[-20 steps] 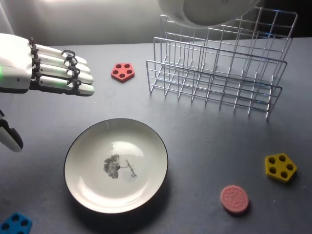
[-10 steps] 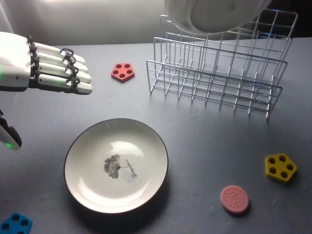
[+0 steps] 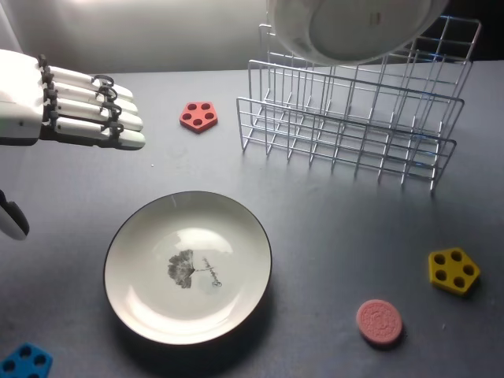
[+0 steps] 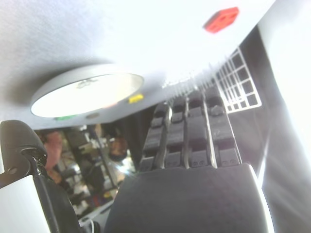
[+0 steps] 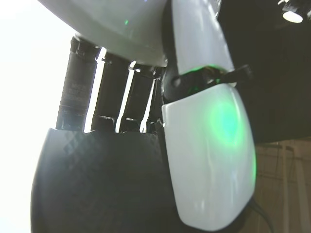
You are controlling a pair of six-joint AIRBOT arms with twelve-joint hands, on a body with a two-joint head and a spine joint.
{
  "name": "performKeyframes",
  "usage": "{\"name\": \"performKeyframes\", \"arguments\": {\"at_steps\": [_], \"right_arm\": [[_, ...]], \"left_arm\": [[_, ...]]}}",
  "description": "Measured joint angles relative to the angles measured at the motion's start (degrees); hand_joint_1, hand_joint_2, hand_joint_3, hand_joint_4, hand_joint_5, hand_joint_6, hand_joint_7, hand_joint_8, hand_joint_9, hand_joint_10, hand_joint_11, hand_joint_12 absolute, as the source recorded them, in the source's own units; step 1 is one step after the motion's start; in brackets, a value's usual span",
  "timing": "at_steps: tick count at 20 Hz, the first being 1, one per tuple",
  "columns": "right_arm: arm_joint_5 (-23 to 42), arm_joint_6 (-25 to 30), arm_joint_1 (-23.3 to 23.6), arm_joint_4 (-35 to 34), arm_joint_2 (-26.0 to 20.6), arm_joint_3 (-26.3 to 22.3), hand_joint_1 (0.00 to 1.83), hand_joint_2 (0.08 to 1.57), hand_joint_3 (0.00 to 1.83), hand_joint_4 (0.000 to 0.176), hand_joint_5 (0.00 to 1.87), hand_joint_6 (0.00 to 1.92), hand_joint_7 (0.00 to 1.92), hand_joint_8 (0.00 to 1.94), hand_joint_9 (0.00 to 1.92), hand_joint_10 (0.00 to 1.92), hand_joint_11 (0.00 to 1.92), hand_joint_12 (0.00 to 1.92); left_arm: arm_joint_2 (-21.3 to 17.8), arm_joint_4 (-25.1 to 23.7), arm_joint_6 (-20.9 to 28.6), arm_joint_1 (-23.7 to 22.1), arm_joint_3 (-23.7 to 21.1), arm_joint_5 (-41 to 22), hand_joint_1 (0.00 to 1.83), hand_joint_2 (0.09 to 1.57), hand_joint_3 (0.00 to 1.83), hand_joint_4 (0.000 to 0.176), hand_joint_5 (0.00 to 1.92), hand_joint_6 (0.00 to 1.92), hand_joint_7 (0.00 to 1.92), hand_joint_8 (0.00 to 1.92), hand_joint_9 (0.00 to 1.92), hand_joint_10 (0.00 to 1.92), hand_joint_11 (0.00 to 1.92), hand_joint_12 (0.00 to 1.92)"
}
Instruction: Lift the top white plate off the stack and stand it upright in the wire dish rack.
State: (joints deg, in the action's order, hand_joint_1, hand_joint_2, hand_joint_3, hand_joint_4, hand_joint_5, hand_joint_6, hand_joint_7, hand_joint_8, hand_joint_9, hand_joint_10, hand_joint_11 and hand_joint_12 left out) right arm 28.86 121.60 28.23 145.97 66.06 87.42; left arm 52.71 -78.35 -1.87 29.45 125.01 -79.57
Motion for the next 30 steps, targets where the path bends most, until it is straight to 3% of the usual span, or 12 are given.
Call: {"name": "performKeyframes", "arguments": {"at_steps": [2, 3, 4, 6, 7, 8, 15, 16, 19, 25, 28, 30], "right_arm": [[-0.83, 0.72, 0.0, -0.04, 0.09, 0.87, 1.5, 1.02, 0.0, 0.0, 0.98, 0.82, 1.22, 0.35, 1.3, 0.45, 1.05, 1.28], [-1.09, 0.72, 0.0, -0.09, 0.22, 1.27, 1.43, 1.01, 0.0, 0.0, 1.04, 0.81, 1.26, 0.36, 1.32, 0.53, 1.15, 0.81], [-1.29, 0.81, 0.0, -0.09, 0.26, 1.44, 1.49, 1.0, 0.0, 0.0, 1.04, 0.76, 1.28, 0.27, 1.34, 0.37, 1.09, 1.16], [-1.66, 1.33, 0.0, -0.09, 0.5, 1.75, 1.41, 1.02, 0.0, 0.0, 1.03, 0.86, 1.27, 0.31, 1.28, 0.61, 1.19, 0.56], [-1.77, 1.73, 0.0, -0.2, 0.57, 1.88, 1.48, 1.01, 0.0, 0.0, 1.02, 0.83, 1.3, 0.18, 1.29, 0.47, 1.06, 1.14], [-1.97, 2.05, -0.02, -0.24, 0.68, 1.99, 1.5, 1.02, 0.0, 0.0, 1.0, 0.85, 1.31, 0.15, 1.29, 0.45, 1.03, 1.27], [-2.62, 3.89, -1.11, -1.05, 0.85, 2.69, 1.5, 1.01, 0.0, 0.0, 1.02, 0.78, 1.3, 0.18, 1.32, 0.39, 1.03, 1.3], [-2.58, 4.2, -1.49, -0.94, 0.85, 2.62, 1.5, 1.01, 0.0, 0.0, 1.01, 0.8, 1.25, 0.29, 1.33, 0.37, 1.03, 1.29], [-1.95, 4.46, -2.84, -0.61, 0.79, 2.23, 1.5, 1.01, 0.0, 0.0, 1.03, 0.75, 1.3, 0.18, 1.34, 0.38, 1.02, 1.31], [-1.81, 5.68, -3.54, -0.44, 0.07, 1.68, 1.5, 1.01, 0.0, 0.0, 1.04, 0.75, 1.31, 0.16, 1.33, 0.39, 1.02, 1.31], [-1.68, 6.05, -3.54, -0.57, 0.13, 2.58, 1.5, 1.01, 0.0, 0.0, 1.02, 0.79, 1.24, 0.31, 1.32, 0.4, 1.02, 1.31], [-1.75, 6.14, -3.54, -0.81, 0.15, 3.37, 1.5, 1.01, 0.0, 0.0, 1.03, 0.77, 1.33, 0.12, 1.33, 0.4, 1.01, 1.32]], "left_arm": [[0.0, -0.02, 0.0, 0.0, 0.22, -0.04, 0.37, 0.8, 0.0, 0.0, 0.03, 0.0, 0.06, 0.0, 0.07, 0.0, 0.1, 0.03], [0.0, -0.09, 0.0, 0.0, 0.22, -0.15, 0.37, 0.8, 0.0, 0.0, 0.02, 0.0, 0.05, 0.0, 0.07, 0.0, 0.1, 0.03], [0.0, -0.09, 0.0, 0.0, 0.22, -0.22, 0.36, 0.79, 0.0, 0.0, 0.02, 0.0, 0.05, 0.0, 0.08, 0.0, 0.11, 0.04], [0.0, 0.07, 0.0, 0.0, 0.2, -0.24, 0.38, 0.8, 0.0, 0.0, 0.04, 0.01, 0.07, 0.01, 0.08, 0.01, 0.12, 0.04], [0.0, 0.07, 0.02, 0.0, 0.2, -0.28, 0.37, 0.8, 0.0, 0.0, 0.04, 0.01, 0.08, 0.01, 0.09, 0.01, 0.13, 0.05], [0.0, -0.02, 0.0, 0.0, 0.22, -0.26, 0.38, 0.8, 0.0, 0.0, 0.03, 0.0, 0.06, 0.0, 0.08, 0.0, 0.11, 0.04], [0.0, -0.04, 0.0, 0.0, 0.22, -0.26, 0.38, 0.8, 0.0, 0.0, 0.02, 0.0, 0.05, 0.0, 0.06, 0.0, 0.1, 0.04], [0.0, -0.02, 0.0, 0.0, 0.22, -0.33, 0.39, 0.79, 0.0, 0.0, 0.02, 0.0, 0.05, 0.0, 0.06, 0.0, 0.1, 0.04], [0.0, -0.13, 0.0, 0.0, 1.05, -0.81, 0.35, 0.79, 0.0, 0.0, 0.02, 0.0, 0.06, 0.0, 0.07, 0.0, 0.1, 0.04], [0.0, -0.09, 0.02, 0.0, 3.02, -2.16, 0.39, 0.81, 0.0, 0.0, 0.0, 0.0, 0.03, 0.0, 0.04, 0.0, 0.08, 0.04], [0.0, -0.04, 0.0, 0.0, 3.02, -2.69, 0.37, 0.8, 0.0, 0.0, 0.02, 0.0, 0.05, 0.01, 0.06, 0.01, 0.09, 0.05], [0.0, -0.11, 0.02, 0.0, 3.02, -2.73, 0.35, 0.8, 0.0, 0.0, 0.01, 0.0, 0.04, 0.0, 0.05, 0.0, 0.08, 0.04]]}}
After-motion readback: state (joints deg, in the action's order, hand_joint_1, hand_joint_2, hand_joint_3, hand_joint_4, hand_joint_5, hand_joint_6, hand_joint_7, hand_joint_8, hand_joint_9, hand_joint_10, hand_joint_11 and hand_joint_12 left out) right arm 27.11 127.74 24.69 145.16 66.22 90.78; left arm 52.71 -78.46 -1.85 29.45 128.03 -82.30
